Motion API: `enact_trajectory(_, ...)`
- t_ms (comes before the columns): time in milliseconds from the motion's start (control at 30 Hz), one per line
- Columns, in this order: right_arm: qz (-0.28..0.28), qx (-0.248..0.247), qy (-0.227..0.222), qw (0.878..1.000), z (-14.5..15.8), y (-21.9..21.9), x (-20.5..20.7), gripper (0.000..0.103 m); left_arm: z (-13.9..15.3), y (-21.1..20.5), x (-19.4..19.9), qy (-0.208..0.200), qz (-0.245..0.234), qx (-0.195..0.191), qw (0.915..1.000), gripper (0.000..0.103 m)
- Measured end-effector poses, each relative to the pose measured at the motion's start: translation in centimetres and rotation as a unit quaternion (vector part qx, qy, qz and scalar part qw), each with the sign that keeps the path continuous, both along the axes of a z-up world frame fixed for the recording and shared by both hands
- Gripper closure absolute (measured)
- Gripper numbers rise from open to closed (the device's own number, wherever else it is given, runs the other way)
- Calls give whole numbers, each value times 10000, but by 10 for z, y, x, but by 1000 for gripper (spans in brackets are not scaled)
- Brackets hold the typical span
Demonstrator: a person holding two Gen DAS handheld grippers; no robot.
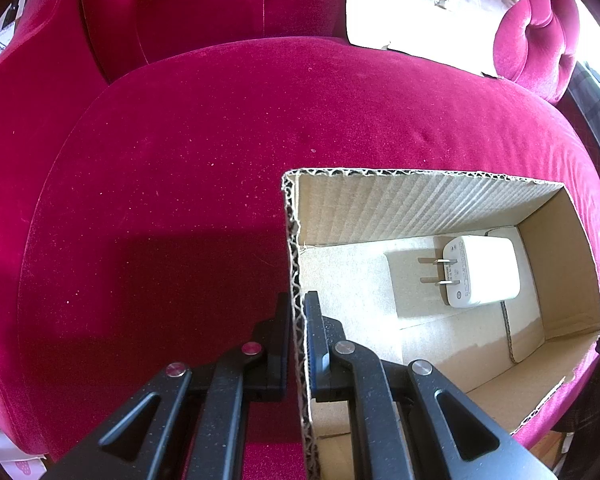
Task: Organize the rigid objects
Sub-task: 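Move the right gripper to the light-blue tube and grasp it, then carry the light-blue tube with the right gripper into the box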
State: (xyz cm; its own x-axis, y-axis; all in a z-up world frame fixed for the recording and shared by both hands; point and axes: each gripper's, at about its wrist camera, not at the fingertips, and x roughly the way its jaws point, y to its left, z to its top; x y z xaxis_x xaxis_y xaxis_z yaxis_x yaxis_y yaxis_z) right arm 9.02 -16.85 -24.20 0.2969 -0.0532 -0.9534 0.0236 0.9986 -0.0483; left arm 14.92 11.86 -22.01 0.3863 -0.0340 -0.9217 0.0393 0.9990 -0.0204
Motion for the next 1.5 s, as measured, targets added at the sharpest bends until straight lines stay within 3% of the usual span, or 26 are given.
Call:
enact_trajectory(300,-62,78,23,9999,-5,4,5,60,1,-1,-1,-2,-8,9,10000,96)
enact_trajectory(467,-89,59,18,9999,-1,-2,2,76,1,-1,-1,-1,-5,8,10000,97)
enact_trajectory(767,-112,6,-38,9999,5,1,-4,76,1,-1,-1,-4,-13,14,10000,96)
enact_trajectory(1500,37,-86,-299,9995,64,22,-11,76,1,-1,-1,-10,-21,23,10000,97)
